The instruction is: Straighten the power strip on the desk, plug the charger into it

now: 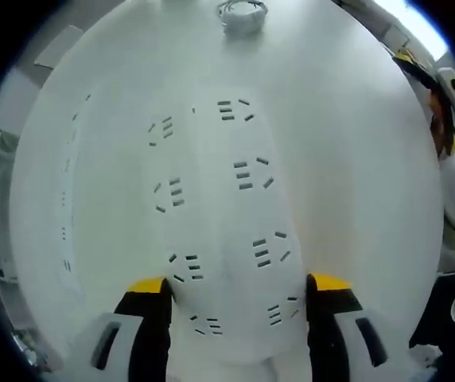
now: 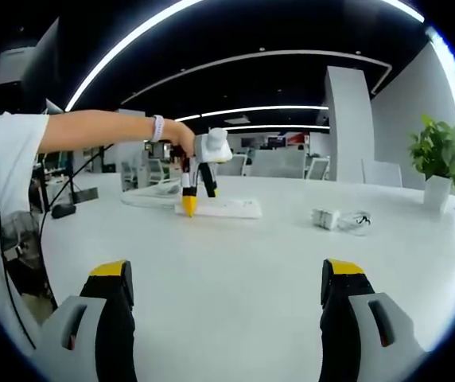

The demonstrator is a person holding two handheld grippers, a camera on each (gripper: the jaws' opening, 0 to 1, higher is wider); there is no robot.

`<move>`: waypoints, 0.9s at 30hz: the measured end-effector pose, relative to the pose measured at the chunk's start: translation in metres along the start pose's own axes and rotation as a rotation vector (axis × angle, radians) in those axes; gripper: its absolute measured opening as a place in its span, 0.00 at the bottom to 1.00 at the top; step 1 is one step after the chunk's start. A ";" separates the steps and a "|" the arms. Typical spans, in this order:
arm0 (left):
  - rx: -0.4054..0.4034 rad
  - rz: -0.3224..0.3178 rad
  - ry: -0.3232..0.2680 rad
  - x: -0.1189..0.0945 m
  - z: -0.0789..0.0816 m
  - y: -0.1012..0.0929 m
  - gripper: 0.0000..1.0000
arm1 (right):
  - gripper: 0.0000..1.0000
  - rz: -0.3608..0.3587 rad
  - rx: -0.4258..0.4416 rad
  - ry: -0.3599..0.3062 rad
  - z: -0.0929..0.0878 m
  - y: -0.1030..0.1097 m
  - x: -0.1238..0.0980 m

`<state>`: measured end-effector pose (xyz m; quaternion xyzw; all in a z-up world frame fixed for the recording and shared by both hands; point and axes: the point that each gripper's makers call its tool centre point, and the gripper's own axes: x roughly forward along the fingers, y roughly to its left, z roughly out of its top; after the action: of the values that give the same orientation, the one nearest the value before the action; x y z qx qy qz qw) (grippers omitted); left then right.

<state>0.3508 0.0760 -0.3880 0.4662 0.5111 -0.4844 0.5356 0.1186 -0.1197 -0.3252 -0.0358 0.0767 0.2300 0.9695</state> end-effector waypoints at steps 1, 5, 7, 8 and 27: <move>0.002 -0.001 -0.001 0.000 0.000 0.000 0.70 | 0.98 0.000 0.001 0.000 0.000 0.000 0.000; 0.011 0.000 -0.002 0.000 0.000 0.001 0.70 | 0.98 -0.001 0.003 -0.001 -0.001 0.000 0.000; 0.019 0.000 -0.004 0.000 0.001 0.001 0.70 | 0.98 -0.001 0.003 0.000 -0.001 -0.001 0.001; 0.026 0.002 -0.005 0.000 0.001 0.001 0.70 | 0.98 -0.001 0.003 0.000 -0.001 -0.001 0.001; 0.113 0.005 0.022 0.000 0.001 0.000 0.70 | 0.98 0.006 0.004 -0.013 0.001 0.002 -0.001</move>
<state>0.3509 0.0745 -0.3880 0.5023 0.4875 -0.5061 0.5039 0.1171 -0.1177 -0.3237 -0.0323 0.0707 0.2328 0.9694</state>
